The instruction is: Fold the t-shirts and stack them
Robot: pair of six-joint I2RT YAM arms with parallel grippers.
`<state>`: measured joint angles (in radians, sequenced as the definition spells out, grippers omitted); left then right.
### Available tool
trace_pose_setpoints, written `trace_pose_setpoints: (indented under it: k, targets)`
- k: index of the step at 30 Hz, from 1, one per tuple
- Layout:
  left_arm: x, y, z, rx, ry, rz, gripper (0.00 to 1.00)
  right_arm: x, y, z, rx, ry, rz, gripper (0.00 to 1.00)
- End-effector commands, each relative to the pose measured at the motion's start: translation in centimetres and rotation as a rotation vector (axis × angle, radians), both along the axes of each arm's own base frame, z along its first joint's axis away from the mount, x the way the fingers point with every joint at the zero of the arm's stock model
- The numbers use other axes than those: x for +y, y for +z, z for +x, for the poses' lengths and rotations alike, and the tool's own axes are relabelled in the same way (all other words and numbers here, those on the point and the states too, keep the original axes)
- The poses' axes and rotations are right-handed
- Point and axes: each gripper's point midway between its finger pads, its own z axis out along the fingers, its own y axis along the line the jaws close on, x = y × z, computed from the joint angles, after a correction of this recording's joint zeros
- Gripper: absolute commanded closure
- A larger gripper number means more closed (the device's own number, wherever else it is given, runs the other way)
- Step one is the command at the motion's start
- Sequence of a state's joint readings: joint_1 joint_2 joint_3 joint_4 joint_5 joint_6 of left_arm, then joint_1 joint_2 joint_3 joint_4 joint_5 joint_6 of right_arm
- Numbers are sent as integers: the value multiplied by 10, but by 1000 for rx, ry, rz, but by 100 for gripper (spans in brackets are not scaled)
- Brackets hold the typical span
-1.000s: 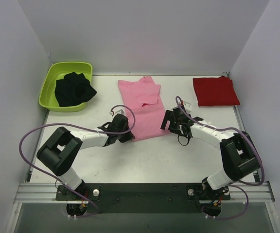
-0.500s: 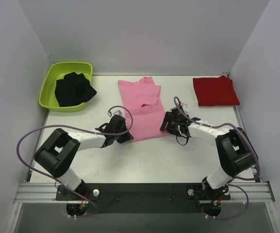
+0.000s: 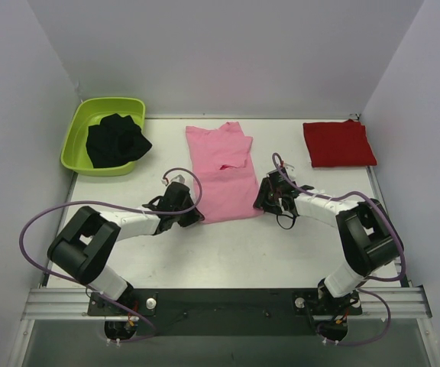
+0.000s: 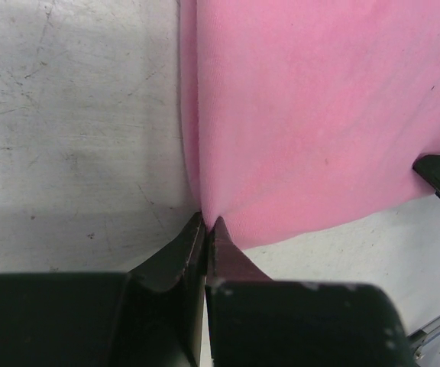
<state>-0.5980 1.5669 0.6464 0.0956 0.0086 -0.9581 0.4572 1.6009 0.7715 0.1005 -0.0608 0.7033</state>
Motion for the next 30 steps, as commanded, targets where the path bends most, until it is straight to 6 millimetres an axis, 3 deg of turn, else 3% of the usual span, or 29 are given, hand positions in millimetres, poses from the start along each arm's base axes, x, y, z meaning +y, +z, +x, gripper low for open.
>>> trace_pose_setpoints:
  k: [1,7,14,16,19,24,30]
  targets:
    - [12,-7,-5,10,3,32,100,-7,-10,-10,37,2,-29,57]
    - [11,-8,-3,8,8,27,100,7,-14,-18,42,32,-37,58]
    - [12,-10,-4,12,10,27,100,13,-22,-26,60,41,-49,69]
    - [13,-11,-4,10,13,26,100,12,-25,-29,67,41,-51,77]
    - [15,-12,-4,12,18,27,100,10,-26,-31,73,33,-55,100]
    - [13,-9,-12,11,-5,6,100,8,-21,-34,59,34,-64,100]
    - [15,-8,-33,11,-22,-7,100,7,-14,-55,36,47,-93,100]
